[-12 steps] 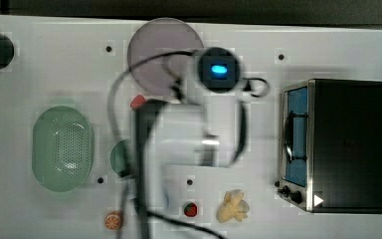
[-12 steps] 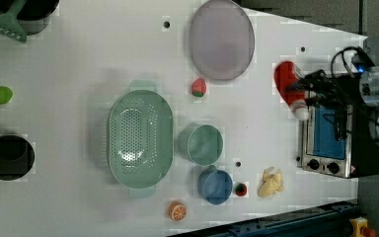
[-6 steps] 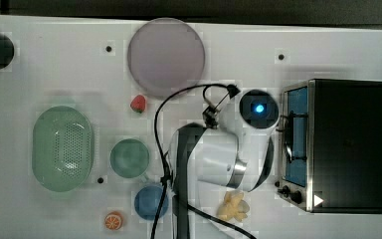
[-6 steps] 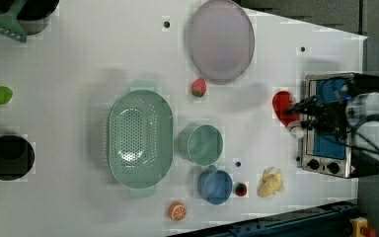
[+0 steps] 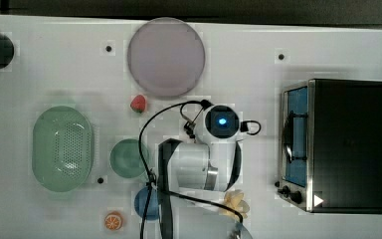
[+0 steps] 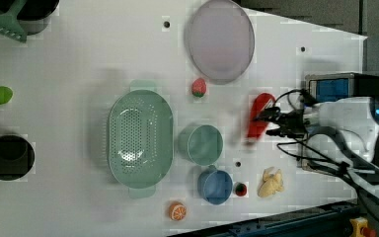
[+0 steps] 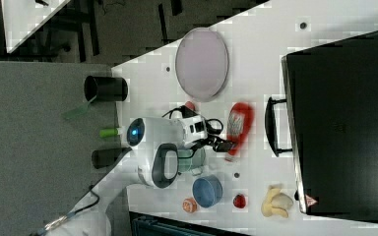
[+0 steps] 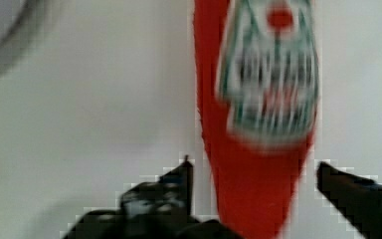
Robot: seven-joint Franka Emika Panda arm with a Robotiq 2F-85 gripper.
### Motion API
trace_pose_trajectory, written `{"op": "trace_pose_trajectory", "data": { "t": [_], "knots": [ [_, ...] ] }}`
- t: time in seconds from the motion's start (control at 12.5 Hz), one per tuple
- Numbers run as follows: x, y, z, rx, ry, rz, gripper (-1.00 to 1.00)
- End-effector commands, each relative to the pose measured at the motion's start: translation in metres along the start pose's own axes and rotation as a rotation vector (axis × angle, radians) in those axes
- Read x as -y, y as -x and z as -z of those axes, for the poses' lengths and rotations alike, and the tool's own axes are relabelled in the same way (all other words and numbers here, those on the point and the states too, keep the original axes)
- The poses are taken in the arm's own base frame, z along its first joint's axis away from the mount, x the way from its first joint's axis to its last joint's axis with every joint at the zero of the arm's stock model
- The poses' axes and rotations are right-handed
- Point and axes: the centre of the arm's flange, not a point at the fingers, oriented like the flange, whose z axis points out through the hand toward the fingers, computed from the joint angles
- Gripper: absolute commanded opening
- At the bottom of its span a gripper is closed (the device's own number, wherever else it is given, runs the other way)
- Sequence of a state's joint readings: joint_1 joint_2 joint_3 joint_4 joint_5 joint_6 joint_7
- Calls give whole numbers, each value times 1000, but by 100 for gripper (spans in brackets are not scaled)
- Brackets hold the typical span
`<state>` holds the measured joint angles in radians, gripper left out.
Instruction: Pick ketchup from strainer and place it on the table
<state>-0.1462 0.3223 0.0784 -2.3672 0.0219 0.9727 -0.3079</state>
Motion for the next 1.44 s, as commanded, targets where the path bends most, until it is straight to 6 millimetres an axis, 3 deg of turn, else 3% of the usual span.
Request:
{"op": "trace_pose_trajectory", "data": {
  "t": [0.08, 0.32, 0.56, 0.88, 1.28, 1.44],
  "knots": [
    [9, -12, 16, -77, -31, 53, 100],
    [19, -22, 84, -167, -71, 55, 100],
    [22, -22, 177, -192, -77, 35, 100],
    [22, -10, 304, -184, -93, -198, 100],
    [16, 15, 405, -110, -37, -260, 100],
    [12, 20, 418, -93, -23, -263, 100]
  ]
}}
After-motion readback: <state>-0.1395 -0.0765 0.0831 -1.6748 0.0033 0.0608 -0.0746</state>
